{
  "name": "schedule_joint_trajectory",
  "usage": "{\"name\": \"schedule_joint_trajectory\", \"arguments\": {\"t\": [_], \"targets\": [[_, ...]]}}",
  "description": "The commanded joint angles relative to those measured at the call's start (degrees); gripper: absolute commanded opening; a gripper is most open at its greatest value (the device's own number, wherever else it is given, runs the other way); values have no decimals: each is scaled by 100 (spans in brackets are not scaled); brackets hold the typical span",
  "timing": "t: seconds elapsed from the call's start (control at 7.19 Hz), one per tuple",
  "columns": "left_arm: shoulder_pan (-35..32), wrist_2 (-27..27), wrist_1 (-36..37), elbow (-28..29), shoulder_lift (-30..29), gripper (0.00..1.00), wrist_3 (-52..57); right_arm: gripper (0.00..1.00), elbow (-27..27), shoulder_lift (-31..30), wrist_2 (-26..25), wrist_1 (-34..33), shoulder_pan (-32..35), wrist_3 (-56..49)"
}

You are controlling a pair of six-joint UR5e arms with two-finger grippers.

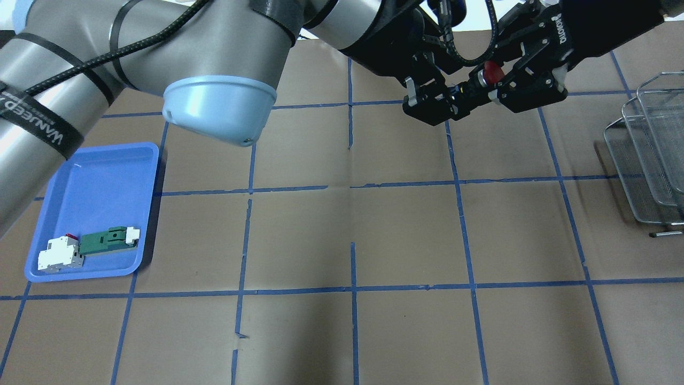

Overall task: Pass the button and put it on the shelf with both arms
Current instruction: 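Grasp the red button with the right gripper while the left gripper releases and withdraws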

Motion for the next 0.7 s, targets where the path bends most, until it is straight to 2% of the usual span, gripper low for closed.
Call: {"name": "schedule_joint_trajectory", "arguments": {"t": [0.0,0.14,0.28,0.42,0.56], "targets": [[85,497,-549,8,198,100,-283,0,18,55,-39,10,-50,7],[77,1137,-1485,113,338,100,-486,0,18,99,-857,-16,-129,294],[111,1631,-2034,79,453,100,-1010,0,27,413,-1318,-286,-426,349],[138,1975,-2274,-8,506,100,-1302,0,10,799,-1993,-437,-951,297],[286,2205,-2285,-44,506,100,-2158,0,10,1055,-2687,-804,-1417,245]]}}
